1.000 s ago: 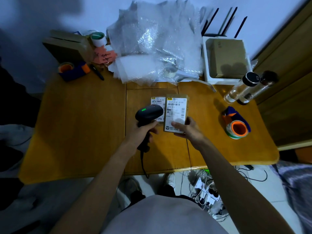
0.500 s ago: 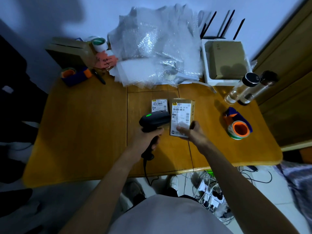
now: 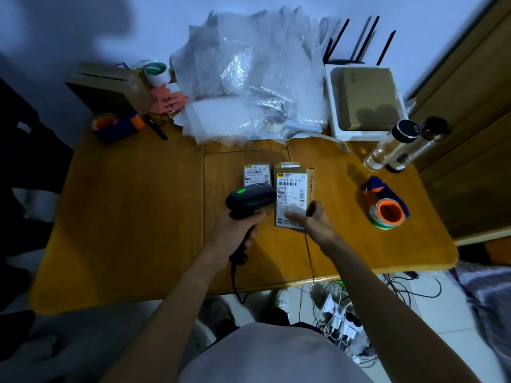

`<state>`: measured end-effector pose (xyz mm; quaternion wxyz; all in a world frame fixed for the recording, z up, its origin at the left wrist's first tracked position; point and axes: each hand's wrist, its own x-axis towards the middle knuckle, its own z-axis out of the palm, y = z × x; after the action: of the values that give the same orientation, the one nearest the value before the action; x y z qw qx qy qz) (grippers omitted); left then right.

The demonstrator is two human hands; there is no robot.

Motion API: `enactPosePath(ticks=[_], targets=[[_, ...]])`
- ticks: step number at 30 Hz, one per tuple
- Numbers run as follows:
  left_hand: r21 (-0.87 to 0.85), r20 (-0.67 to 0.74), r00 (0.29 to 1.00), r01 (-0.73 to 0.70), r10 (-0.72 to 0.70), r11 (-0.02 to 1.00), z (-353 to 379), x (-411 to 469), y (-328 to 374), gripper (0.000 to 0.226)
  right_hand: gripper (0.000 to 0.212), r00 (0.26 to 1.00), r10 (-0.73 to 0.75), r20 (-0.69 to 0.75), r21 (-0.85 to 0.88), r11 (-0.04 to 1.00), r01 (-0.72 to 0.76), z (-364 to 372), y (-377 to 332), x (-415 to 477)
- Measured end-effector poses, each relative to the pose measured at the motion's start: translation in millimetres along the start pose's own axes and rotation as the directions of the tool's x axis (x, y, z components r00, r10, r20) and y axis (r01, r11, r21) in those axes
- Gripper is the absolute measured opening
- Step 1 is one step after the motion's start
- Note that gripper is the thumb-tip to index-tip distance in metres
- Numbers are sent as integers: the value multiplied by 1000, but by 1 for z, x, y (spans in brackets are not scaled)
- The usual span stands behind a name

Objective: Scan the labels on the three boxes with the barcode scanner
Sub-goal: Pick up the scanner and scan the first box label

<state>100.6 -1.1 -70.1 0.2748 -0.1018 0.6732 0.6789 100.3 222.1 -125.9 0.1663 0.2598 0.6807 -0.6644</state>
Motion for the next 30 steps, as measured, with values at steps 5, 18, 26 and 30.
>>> enactPosePath(ticks=[5,18,26,30], targets=[[7,5,1000,8,-8,1000,0,1,0,22,65,1000,-6,-14,-5,1000,6,-1,1,4],[47,-5,1000,22,-22,999,-3,6,0,27,60,1000,-12,-25,-4,1000,12,2,8,10],[61,5,1000,13,-13,998,-4,4,1,22,63,1000,-12,-28,-9,1000,12,2,6,8],[65,3,1000,7,-8,998,-5,5,-1,22,68,1000,-1,-31,-12,1000,0,2,7,8]])
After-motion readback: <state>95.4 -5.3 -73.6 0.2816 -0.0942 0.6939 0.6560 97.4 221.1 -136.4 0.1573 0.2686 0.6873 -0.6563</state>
